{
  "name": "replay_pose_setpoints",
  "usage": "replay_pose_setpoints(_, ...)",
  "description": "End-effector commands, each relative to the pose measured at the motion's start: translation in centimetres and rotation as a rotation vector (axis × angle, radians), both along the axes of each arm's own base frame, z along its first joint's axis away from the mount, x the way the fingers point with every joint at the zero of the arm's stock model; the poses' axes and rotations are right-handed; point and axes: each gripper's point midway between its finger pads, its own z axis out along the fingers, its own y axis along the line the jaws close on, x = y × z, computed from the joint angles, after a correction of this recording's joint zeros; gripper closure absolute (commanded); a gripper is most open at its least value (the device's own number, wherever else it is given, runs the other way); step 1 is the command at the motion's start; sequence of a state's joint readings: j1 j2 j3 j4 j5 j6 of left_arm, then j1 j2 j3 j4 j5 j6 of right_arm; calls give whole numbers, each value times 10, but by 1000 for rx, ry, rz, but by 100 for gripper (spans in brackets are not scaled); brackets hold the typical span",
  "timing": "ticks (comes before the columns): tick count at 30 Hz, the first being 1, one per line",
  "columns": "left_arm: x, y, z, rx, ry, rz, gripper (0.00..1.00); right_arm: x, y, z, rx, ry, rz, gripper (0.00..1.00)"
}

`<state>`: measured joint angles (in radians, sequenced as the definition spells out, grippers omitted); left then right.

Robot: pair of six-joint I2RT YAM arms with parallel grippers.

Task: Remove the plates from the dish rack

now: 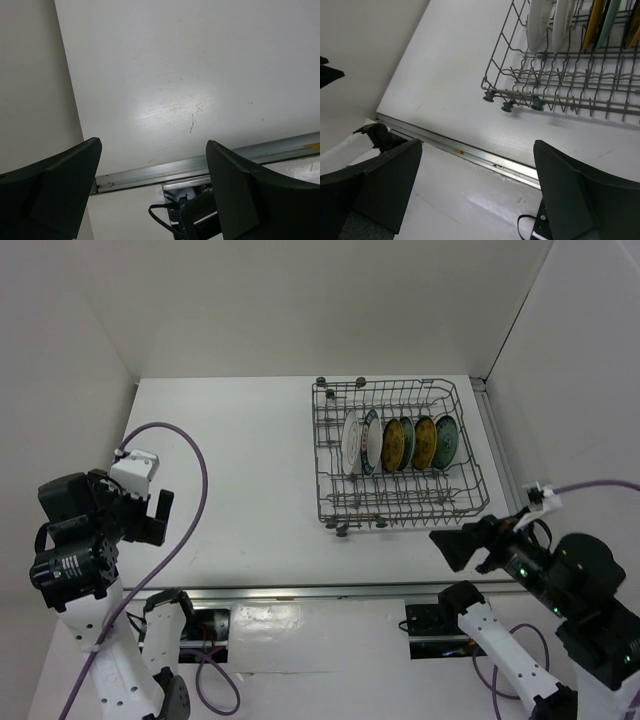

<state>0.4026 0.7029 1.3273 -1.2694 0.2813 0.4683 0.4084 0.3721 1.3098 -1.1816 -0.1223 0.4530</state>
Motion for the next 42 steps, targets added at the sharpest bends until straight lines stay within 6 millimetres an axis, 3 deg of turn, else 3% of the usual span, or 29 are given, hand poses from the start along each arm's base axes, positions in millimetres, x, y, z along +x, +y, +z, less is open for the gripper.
replay_pose_setpoints(1,28,-2,27,-21,-106,-45,0,54,20,27,-59,-75,19,0)
replay_pose_setpoints(4,47,2,28,-52,-100,-42,0,87,30,33,-115,-96,23,0)
replay_pose_setpoints(8,72,8,18,-116,-73,-28,0,157,49,23,-215,-55,4,0)
replay_pose_setpoints(9,77,7,18,-123,-74,-31,2,169,49,24,-224,-54,-24,0)
replay_pose_setpoints(10,87,4,16,-133,-67,-63,3,196,41,18,-268,-32,-121,0)
replay_pose_setpoints(13,104,-2,11,-165,-59,-72,5,231,17,36,-298,-48,-333,18)
replay_pose_setpoints(14,108,-4,10,-177,-53,-73,5,249,19,26,-332,-11,-357,26)
replay_pose_setpoints(15,113,-5,4,-209,-28,-68,6,259,19,38,-341,-30,-379,39)
replay_pose_setpoints(16,117,-6,6,-207,-34,-78,7,268,18,35,-366,-7,-401,40)
replay_pose_setpoints(17,120,-8,8,-223,-34,-81,7,279,-3,25,-412,49,-474,40)
replay_pose_setpoints(18,124,-7,11,-220,-44,-82,7,302,-12,18,-427,98,-515,35)
replay_pose_setpoints(19,127,-8,14,-224,-48,-90,7,313,-28,10,-432,140,-541,27)
replay_pose_setpoints(20,133,-8,16,-222,-53,-100,7,332,-59,-7,-403,208,-567,23)
replay_pose_setpoints(21,134,-8,17,-227,-61,-95,9,340,-74,-11,-374,221,-576,23)
replay_pose_setpoints(23,142,-1,14,-219,-49,-61,9,352,-91,-22,-264,255,-531,21)
replay_pose_setpoints(24,143,0,18,-215,-58,-62,9,357,-125,-37,-236,292,-580,21)
replay_pose_setpoints(27,147,-3,17,-196,-70,-83,7,359,-165,-68,-241,337,-648,21)
replay_pose_setpoints(28,146,-5,13,-201,-59,-100,7,354,-172,-86,-235,376,-657,21)
replay_pose_setpoints(30,150,-14,9,-214,-53,-134,7,355,-180,-99,-194,386,-622,24)
replay_pose_setpoints(34,157,-11,6,-210,-49,-108,7,362,-169,-121,-175,389,-540,37)
replay_pose_setpoints(38,160,-3,0,-179,-36,-72,6,363,-157,-154,-129,448,-481,40)
replay_pose_setpoints(42,161,-1,-5,-154,-16,-72,6,368,-140,-168,-114,441,-422,45)
